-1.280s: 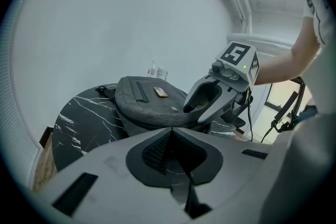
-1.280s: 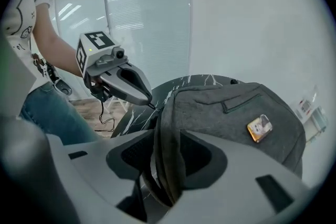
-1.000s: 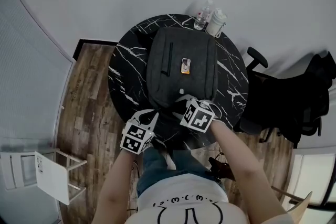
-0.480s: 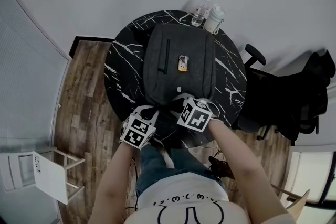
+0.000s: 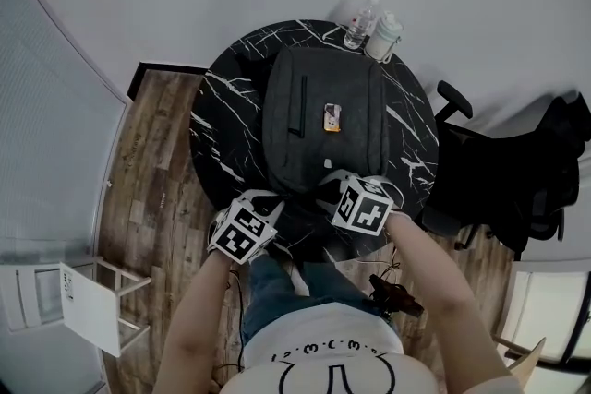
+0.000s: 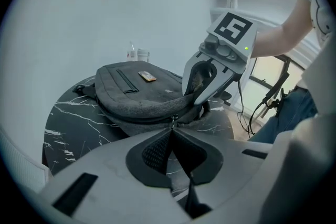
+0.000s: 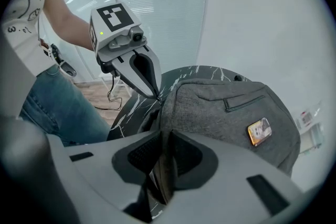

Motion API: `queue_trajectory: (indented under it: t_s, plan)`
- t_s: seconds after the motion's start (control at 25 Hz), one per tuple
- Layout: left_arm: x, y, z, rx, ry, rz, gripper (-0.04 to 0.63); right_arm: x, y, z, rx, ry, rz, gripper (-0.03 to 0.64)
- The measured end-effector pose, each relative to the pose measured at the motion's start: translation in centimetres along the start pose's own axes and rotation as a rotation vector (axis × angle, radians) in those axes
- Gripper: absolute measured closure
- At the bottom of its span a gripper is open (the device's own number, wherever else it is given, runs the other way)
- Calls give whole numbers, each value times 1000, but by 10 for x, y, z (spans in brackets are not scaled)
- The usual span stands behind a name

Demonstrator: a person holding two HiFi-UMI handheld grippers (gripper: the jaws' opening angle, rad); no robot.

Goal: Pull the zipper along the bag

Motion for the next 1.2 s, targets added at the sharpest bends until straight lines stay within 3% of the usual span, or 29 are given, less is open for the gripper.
queue_trajectory:
  t_s: [0.28, 0.84, 1.2]
  plan:
    - [0, 3, -1, -26, -34, -18, 580, -7, -16, -22, -1, -27, 17, 506]
    - [-29, 16, 4, -66, -16, 22, 580, -14, -52, -63, -21, -63, 21, 509]
    - [-74, 29, 9, -127, -16, 86, 578, -15, -50, -66, -28, -50, 32, 509]
Point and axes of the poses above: the fingertips, and each gripper's own axes: y forward along the fingers, x to its right, z out of its top, the point moved 8 cm from there along -y, backward along the fingers, and after that the axes turned 3 degrees about x, right-handed, at the moved point
